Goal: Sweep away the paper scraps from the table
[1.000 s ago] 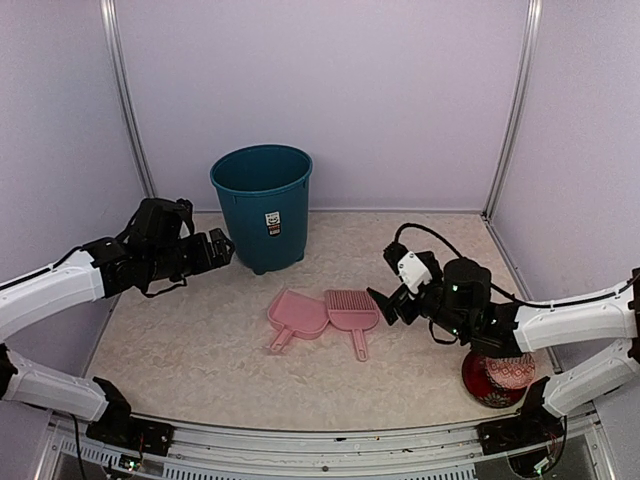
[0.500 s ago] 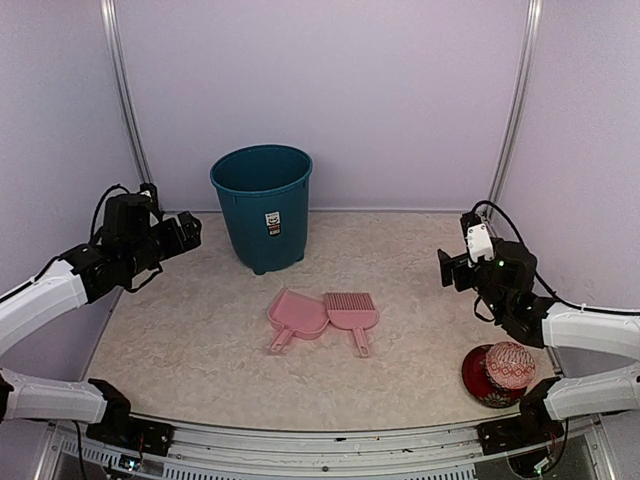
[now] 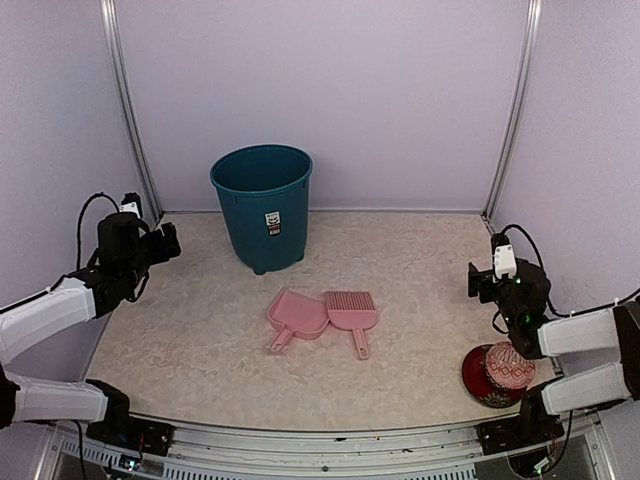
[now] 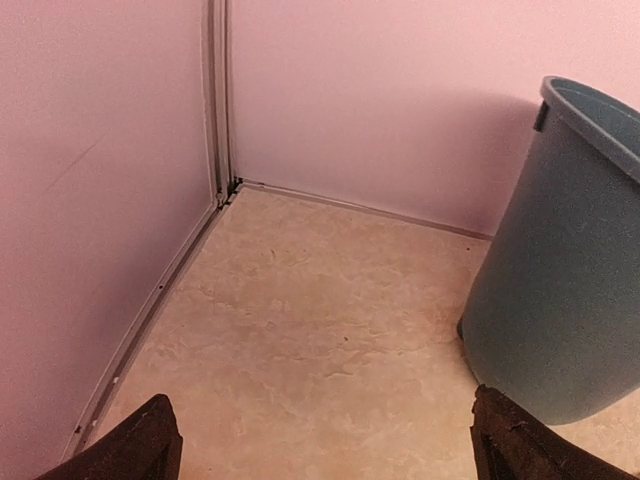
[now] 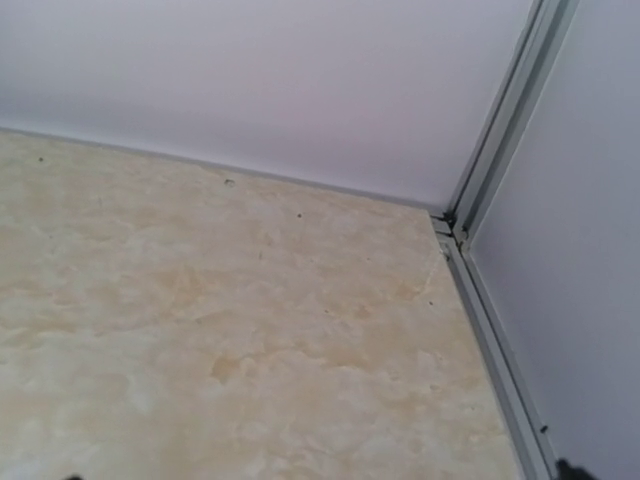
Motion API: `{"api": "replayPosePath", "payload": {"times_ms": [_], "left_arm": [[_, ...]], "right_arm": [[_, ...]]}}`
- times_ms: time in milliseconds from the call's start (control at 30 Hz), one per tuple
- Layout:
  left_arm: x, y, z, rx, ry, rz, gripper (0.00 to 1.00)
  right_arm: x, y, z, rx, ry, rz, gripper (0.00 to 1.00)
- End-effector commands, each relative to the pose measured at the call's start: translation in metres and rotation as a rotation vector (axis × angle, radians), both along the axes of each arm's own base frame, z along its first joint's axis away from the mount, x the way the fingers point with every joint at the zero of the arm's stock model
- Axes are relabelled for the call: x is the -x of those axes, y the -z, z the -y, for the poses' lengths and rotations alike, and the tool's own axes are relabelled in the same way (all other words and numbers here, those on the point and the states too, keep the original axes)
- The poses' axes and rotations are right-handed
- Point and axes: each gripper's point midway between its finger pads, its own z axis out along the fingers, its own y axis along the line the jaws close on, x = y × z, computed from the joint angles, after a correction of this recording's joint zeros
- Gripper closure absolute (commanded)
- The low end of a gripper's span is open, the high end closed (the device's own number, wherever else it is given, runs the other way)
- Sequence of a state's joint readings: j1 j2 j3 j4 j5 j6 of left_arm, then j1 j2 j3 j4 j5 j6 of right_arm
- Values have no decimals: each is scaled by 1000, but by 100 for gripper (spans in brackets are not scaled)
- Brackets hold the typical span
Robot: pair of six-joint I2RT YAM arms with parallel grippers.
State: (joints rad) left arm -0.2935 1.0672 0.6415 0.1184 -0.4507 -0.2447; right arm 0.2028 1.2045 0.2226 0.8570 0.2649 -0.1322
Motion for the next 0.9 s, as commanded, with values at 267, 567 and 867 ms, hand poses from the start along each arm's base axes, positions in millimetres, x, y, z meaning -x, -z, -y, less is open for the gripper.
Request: {"api": "replayPosePath", "payload": {"times_ms": [267,567,867], "left_arm": [[-28,63,-33,25,105,-28,1],[-40,71,-35,-45,155,42,1],[-43,76,-32,-77,174,94,1]], "right_arm": [[-15,-3,6,-41,-74,160,0],[-20,8,12,-80,-86,138,0],[-25,11,19,-98,-48,121,0]]}}
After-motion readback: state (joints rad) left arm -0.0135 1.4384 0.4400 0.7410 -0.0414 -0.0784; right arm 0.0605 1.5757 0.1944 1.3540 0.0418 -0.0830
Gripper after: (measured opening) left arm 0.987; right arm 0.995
